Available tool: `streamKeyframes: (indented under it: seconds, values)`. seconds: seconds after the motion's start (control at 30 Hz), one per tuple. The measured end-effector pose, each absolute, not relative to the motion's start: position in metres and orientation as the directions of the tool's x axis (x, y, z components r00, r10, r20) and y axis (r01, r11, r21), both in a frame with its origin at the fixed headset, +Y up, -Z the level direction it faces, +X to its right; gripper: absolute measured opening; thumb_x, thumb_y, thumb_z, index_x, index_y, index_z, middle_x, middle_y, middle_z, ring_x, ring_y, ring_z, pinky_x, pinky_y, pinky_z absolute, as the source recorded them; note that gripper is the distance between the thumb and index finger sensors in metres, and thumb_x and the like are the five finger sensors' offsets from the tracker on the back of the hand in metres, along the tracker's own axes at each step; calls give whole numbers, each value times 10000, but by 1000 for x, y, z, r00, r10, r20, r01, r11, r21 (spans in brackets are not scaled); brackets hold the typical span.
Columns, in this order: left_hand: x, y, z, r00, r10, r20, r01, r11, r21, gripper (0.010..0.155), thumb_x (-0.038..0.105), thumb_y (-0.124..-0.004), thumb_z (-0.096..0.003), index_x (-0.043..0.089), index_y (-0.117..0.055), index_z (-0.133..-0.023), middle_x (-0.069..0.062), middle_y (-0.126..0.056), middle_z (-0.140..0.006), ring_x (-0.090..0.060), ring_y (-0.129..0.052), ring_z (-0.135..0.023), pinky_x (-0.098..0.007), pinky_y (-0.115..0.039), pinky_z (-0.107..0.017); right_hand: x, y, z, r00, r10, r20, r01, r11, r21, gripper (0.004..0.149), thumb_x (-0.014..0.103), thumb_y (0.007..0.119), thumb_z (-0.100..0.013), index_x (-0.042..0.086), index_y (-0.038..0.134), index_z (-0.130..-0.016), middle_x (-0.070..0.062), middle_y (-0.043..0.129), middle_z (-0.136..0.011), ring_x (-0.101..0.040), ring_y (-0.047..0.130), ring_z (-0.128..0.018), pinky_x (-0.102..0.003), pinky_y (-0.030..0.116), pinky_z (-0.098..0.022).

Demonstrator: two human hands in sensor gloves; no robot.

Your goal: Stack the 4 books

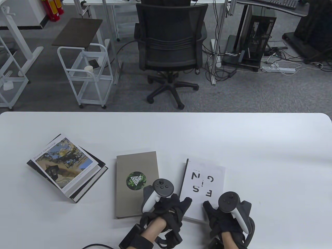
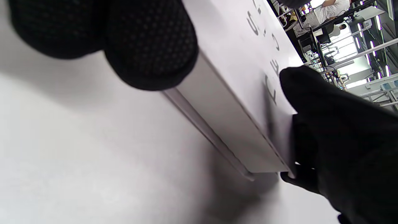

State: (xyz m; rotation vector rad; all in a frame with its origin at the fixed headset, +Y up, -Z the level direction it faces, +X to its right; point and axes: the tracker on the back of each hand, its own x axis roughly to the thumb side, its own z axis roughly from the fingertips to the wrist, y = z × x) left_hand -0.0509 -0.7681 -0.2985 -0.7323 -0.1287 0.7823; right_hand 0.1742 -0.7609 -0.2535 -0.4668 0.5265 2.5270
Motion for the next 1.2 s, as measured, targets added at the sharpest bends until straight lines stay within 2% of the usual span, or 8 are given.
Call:
streamKeyframes:
  seconds: [0.17, 0.33, 0.4, 0.53, 0.63, 0.83, 1.2]
  values:
    - [-58, -767, -298, 675, 710, -200, -637, 424, -643, 816, 569, -549, -534, -41, -365, -1044, -378, -531, -937, -175, -1032, -379, -457, -877, -326, 176, -761, -254, -785, 437, -439, -575, -778, 254, 860, 596, 550, -623, -178, 630, -990, -350, 414, -1098, -606, 432, -949, -618, 575, -683]
    - [-68, -764, -300, 491, 819, -297, -766, 244, -595, 782, 563, -550, -540, 51, -317, -1083, -400, -419, -978, -215, -1040, -448, -478, -870, -361, 178, -762, -253, -764, 461, -452, -604, -758, 248, 853, 596, 545, -625, -178, 663, -962, -343, 393, -1100, -602, 405, -948, -614, 565, -687]
    - [-71, -762, -302, 455, 834, -312, -791, 218, -571, 758, 559, -554, -540, 77, -353, -1091, -393, -446, -979, -249, -1039, -488, -498, -858, -393, 178, -763, -253, -765, 459, -452, -602, -759, 249, 838, 597, 543, -626, -162, 680, -954, -338, 387, -1102, -597, 401, -950, -611, 563, -689]
    - [-73, -757, -304, 518, 811, -272, -759, 289, -584, 728, 548, -552, -544, 115, -366, -1099, -342, -503, -987, -222, -1016, -452, -489, -847, -381, 179, -763, -253, -762, 462, -454, -605, -757, 246, 821, 600, 540, -626, -136, 688, -960, -333, 385, -1107, -591, 396, -956, -607, 560, -693]
    - [-68, -756, -303, 597, 778, -196, -711, 401, -578, 738, 546, -561, -540, 117, -342, -1100, -274, -569, -947, -200, -990, -412, -491, -838, -388, 180, -762, -252, -761, 458, -460, -604, -759, 243, 817, 609, 532, -623, -113, 695, -966, -320, 393, -1111, -580, 405, -962, -604, 563, -694]
    - [-61, -763, -300, 657, 743, -130, -662, 486, -570, 777, 555, -580, -534, 96, -288, -1090, -199, -691, -859, -176, -977, -322, -485, -846, -358, 181, -762, -252, -762, 452, -464, -600, -763, 242, 819, 614, 525, -621, -106, 683, -979, -313, 401, -1114, -570, 419, -967, -605, 566, -694]
    - [-63, -753, -306, 666, 745, -23, -637, 553, -537, 776, 509, -621, -530, 15, -338, -1057, -215, -740, -831, -180, -978, -245, -486, -856, -319, 179, -760, -253, -775, 447, -446, -582, -780, 229, 818, 632, 519, -621, -69, 652, -1022, -313, 445, -1117, -571, 466, -967, -600, 585, -692]
